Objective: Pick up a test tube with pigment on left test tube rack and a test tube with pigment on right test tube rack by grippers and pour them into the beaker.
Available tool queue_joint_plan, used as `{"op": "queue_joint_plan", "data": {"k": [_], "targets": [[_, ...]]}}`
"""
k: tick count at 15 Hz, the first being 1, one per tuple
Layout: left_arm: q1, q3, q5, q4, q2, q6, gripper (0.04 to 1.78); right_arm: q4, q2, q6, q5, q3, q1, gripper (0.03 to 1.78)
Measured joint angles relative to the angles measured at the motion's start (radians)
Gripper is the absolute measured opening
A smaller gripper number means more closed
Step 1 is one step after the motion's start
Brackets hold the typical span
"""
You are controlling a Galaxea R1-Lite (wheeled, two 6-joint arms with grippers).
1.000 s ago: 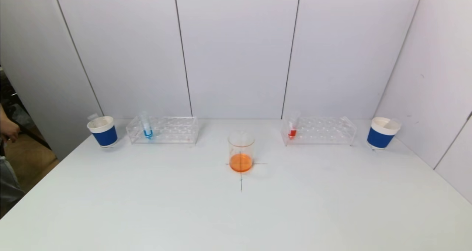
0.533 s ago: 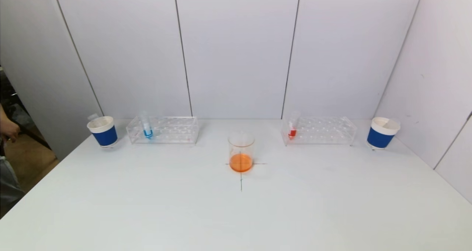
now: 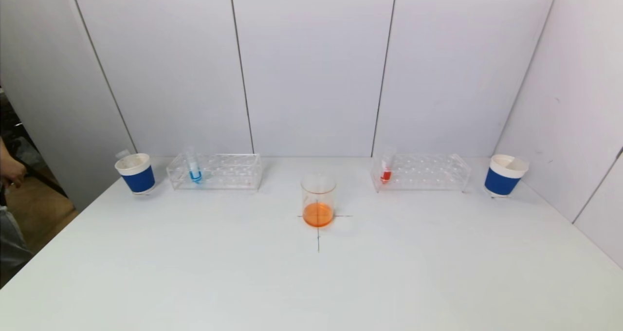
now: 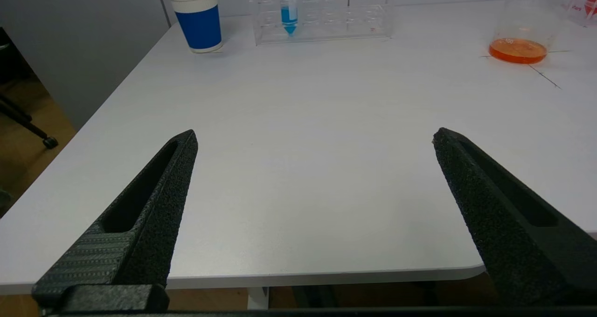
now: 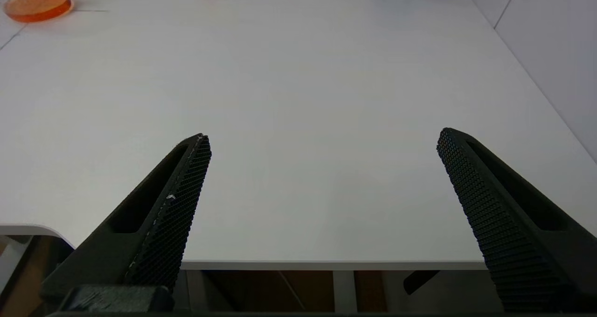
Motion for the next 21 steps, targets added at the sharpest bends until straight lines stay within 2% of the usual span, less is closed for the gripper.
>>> {"op": "queue_joint_plan", "data": {"k": [8, 11, 21], "targets": [[0.000, 0.000, 0.000, 0.000, 0.000, 0.000, 1.76, 0.001, -0.195, 0.015, 0.000, 0.000, 0.009, 1.76], [0.000, 0.000, 0.000, 0.000, 0.000, 0.000, 1.76, 0.000, -0.215, 0.040, -0.002, 0.000, 0.009, 1.76], [0.000, 0.000, 0.000, 0.000, 0.000, 0.000, 1.76, 0.000, -0.219, 0.042, -0.003, 0.000, 0.009, 1.76]]}}
